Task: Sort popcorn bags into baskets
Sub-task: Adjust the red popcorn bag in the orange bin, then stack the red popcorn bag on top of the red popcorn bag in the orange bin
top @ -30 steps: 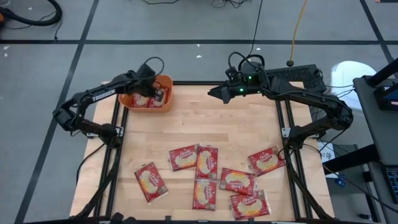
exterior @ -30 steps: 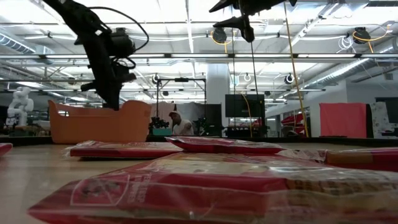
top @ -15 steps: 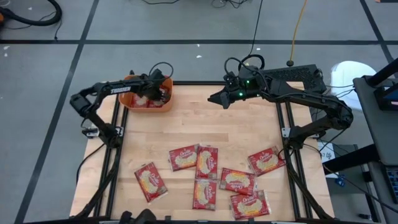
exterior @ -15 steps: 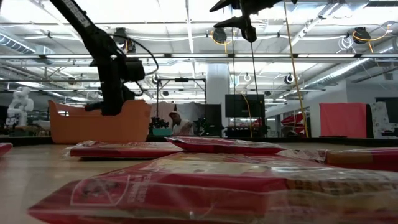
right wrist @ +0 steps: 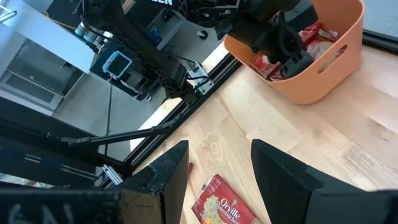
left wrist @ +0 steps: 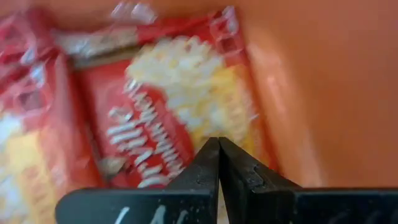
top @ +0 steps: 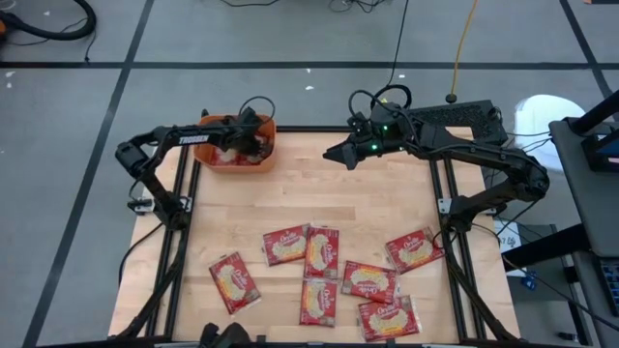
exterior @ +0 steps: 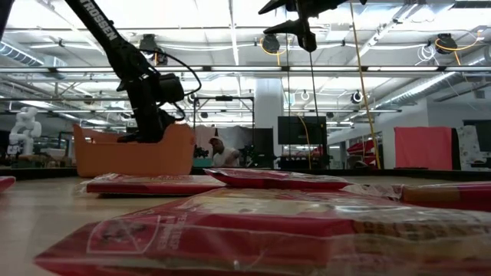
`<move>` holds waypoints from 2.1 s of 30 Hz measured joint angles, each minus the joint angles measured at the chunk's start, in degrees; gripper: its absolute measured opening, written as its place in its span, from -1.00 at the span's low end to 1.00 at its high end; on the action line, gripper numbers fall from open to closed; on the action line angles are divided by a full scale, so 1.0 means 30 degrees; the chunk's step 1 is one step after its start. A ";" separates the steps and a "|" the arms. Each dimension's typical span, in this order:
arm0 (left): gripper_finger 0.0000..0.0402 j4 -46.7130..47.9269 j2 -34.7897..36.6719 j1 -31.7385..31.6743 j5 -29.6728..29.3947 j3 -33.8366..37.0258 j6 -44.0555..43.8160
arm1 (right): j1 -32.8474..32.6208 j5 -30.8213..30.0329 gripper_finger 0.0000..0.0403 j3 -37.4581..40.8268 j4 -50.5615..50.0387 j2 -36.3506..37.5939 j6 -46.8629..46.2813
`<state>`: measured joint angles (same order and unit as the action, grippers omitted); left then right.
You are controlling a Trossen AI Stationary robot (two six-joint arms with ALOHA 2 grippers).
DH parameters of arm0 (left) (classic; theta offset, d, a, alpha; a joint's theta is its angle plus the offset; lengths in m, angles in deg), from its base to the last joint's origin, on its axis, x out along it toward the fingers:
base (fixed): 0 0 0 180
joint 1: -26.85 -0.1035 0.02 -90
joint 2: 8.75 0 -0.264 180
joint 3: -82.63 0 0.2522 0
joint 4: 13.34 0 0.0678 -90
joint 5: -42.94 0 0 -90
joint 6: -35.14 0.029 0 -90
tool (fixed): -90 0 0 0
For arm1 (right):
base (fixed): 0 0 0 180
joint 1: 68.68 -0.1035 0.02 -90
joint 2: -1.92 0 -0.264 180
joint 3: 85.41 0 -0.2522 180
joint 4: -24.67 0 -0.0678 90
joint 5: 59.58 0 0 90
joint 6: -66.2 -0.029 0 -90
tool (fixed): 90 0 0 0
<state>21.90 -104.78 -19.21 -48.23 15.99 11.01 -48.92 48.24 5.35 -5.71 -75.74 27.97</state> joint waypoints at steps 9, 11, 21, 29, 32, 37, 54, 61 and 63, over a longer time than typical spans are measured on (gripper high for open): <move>-0.93 -0.1264 0.0323 0.0218 0.1926 0.0000 0.0420 | 0.0002 0.0000 -0.17 0.0000 0.0000 0.0000 0.0005; -0.95 -0.0989 0.0824 0.0203 0.1923 0.0007 0.0383 | 0.0002 0.0000 -0.17 0.0000 0.0007 0.0000 -0.0053; -0.93 0.2800 0.6868 0.0222 0.2064 0.0000 0.2516 | -0.0013 0.0114 -0.17 0.0000 -0.0766 0.0058 -0.0236; -0.96 0.5329 1.0747 0.0502 0.2461 0.0000 0.3788 | -0.0703 0.0096 -0.17 0.0000 -0.6780 0.1259 -0.0485; -0.92 0.5899 1.1553 0.0639 0.3278 0.0000 0.3866 | -0.1178 -0.0302 -0.17 0.0000 -0.9775 0.1838 -0.1262; -0.89 0.6789 1.1996 0.1039 0.3423 0.0000 0.4464 | -0.2344 -0.2177 -0.17 0.0000 -1.5513 0.2588 -0.2917; -0.88 0.6944 1.1766 0.2221 0.3427 0.0000 0.3843 | -0.7037 -0.1869 0.08 0.1180 -2.3989 0.2809 -0.1026; -0.88 0.6944 1.1766 0.3216 0.3390 0.0000 0.3020 | -0.8145 -0.1783 0.28 0.6287 -2.0513 0.2870 0.2153; -0.88 0.6938 1.1766 0.3502 0.3390 0.0000 0.2890 | -0.8220 -0.1370 0.29 0.7520 -1.8834 0.2868 0.2960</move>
<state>42.71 -69.48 -8.71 -38.06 15.99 19.68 -73.57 44.13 27.91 -62.21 -67.14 36.85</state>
